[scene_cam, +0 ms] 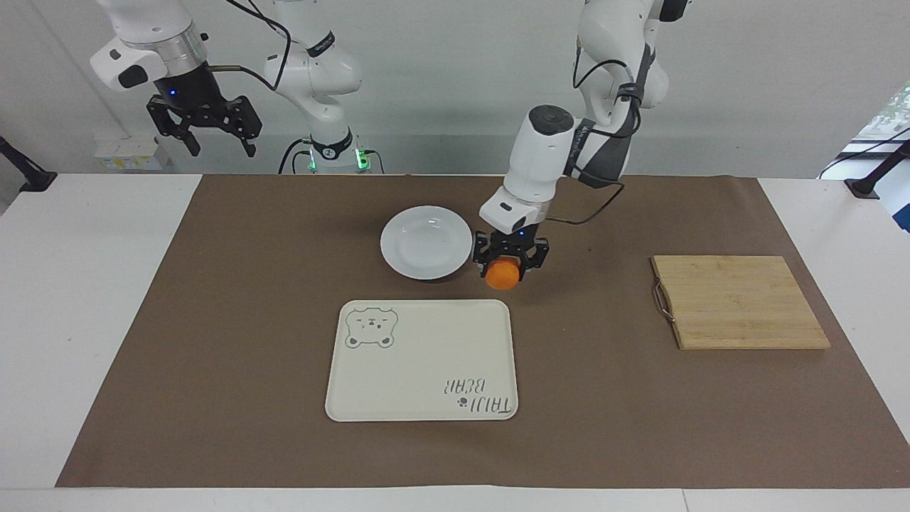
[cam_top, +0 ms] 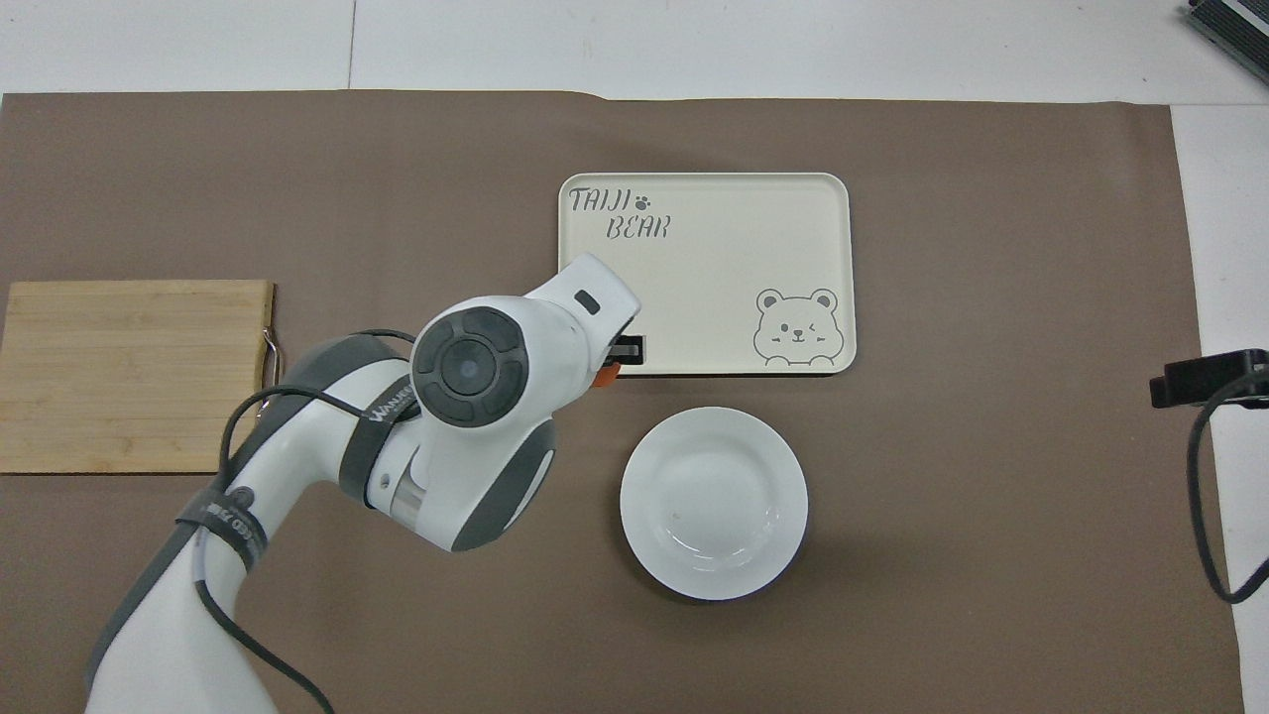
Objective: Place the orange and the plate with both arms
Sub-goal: 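Carry the orange with the left gripper and lower it onto the plate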
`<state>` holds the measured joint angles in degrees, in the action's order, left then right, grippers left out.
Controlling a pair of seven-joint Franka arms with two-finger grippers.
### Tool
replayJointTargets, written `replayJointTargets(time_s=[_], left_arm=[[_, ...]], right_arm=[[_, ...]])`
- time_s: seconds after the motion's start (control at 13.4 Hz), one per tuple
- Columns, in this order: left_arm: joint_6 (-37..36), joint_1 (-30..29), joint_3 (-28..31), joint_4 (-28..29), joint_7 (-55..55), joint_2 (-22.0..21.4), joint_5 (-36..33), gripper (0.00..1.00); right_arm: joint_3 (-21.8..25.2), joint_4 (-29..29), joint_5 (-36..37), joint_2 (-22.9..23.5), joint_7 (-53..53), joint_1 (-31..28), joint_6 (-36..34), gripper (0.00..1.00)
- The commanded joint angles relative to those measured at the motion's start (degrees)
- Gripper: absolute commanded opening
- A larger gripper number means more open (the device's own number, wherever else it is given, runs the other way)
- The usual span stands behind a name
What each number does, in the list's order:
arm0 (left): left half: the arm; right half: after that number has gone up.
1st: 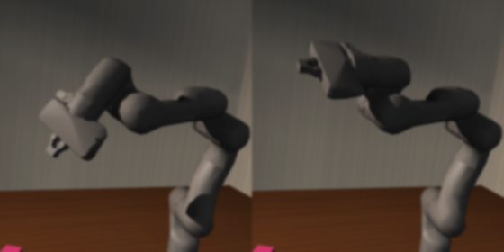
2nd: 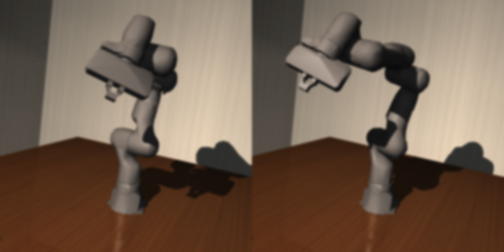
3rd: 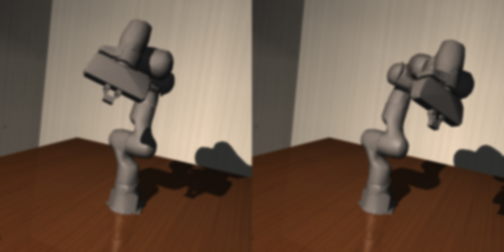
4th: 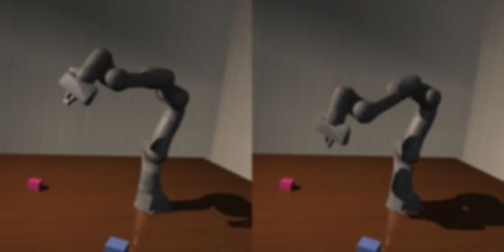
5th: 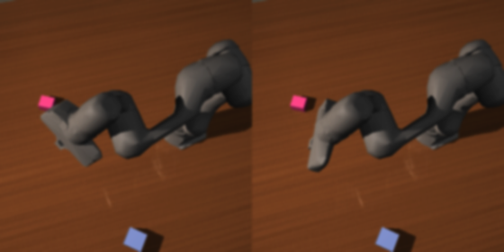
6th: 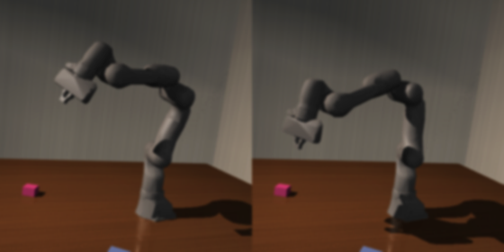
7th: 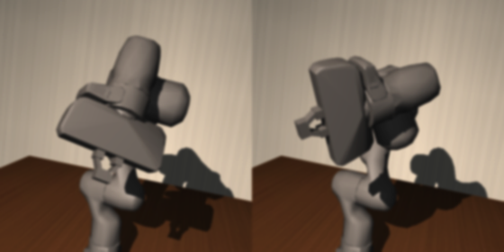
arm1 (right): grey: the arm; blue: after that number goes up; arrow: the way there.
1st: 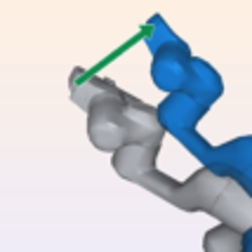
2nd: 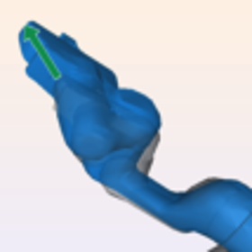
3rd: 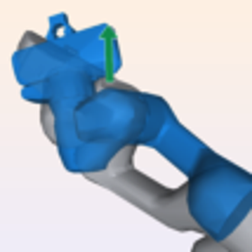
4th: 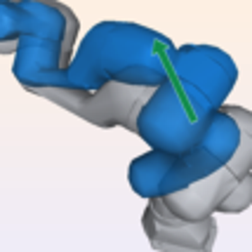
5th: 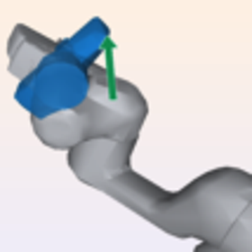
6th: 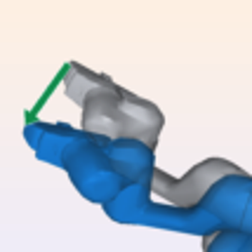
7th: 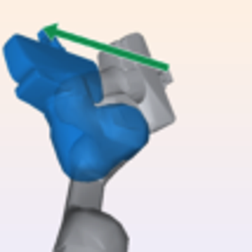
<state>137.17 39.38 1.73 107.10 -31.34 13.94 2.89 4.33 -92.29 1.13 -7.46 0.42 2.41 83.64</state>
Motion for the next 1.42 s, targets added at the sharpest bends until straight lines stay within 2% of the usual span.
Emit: replayJointTargets(time_s=[0.0,0.3,0.52,0.6,0.67,0.75,0.9,0.97,1.35], left_arm=[[4.2,4.1,1.2,0.7,-2.6,1.0,0.8,0.0],[4.9,7.6,0.2,0.6,-3.0,2.9,3.0,0.03],[4.8,9.3,-1.3,1.1,-3.0,4.5,3.6,0.16],[4.9,10.9,-1.3,1.1,-3.6,5.6,3.6,0.24],[4.8,11.2,-1.3,1.2,-4.8,5.9,3.6,0.33],[4.6,11.6,-1.3,1.4,-5.7,6.0,3.6,0.5],[4.2,11.7,-1.3,1.4,-5.7,6.0,3.6,0.94],[4.0,11.7,-1.3,1.4,-5.5,6.0,3.6,1.0],[0.4,10.5,-0.7,1.4,-4.6,3.8,3.3,1.0]], right_arm=[[-0.1,-1.8,-0.2,-1.6,1.1,-0.7,0.0,1.0],[-0.1,-1.9,-0.2,-1.7,1.1,-0.7,0.0,1.0],[-0.1,-1.9,-0.2,-1.7,1.6,-0.8,0.0,1.0],[-0.1,-1.9,-0.2,-1.7,1.6,-0.7,0.0,1.0],[-0.1,-1.9,-0.2,-1.7,1.6,-0.7,0.0,1.0],[-0.1,-1.9,-0.2,-1.7,1.6,-0.8,0.0,1.0],[-0.1,-2.0,-0.2,-1.7,1.7,-0.8,0.0,1.0],[-0.1,-2.0,-0.2,-1.7,1.9,-0.8,0.0,1.0],[-0.1,-5.2,-0.2,-3.5,3.5,-1.9,0.5,1.0]])
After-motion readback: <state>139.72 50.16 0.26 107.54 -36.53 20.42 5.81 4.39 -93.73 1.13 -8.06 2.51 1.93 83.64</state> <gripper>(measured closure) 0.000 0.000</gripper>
